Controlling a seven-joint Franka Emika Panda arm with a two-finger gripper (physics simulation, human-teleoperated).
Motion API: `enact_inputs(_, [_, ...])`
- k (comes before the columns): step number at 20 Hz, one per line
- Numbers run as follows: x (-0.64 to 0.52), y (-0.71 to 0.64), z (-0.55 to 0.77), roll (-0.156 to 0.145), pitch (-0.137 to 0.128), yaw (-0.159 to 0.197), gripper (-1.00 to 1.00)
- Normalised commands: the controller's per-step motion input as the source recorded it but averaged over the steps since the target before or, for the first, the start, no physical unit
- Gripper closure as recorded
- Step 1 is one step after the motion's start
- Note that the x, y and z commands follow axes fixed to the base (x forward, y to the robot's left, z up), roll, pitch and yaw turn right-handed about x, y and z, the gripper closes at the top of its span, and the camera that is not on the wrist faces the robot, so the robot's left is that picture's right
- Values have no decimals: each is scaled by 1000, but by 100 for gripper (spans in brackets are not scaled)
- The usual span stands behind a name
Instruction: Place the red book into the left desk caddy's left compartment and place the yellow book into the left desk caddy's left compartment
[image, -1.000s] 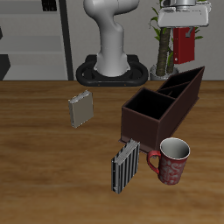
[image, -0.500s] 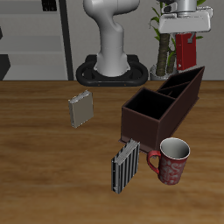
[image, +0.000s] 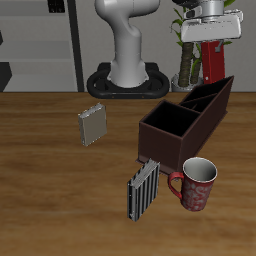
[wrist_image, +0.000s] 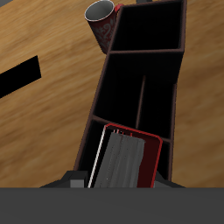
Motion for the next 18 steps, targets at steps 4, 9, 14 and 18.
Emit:
enact_inputs(4, [141, 80, -87, 9, 45, -20, 100])
enact_inputs(9, [87, 106, -119, 18, 33, -3, 100])
enact_inputs(14, [-55, 118, -101, 17, 22, -13, 100])
enact_inputs(18, [-3, 74, -67, 21, 4, 29, 100])
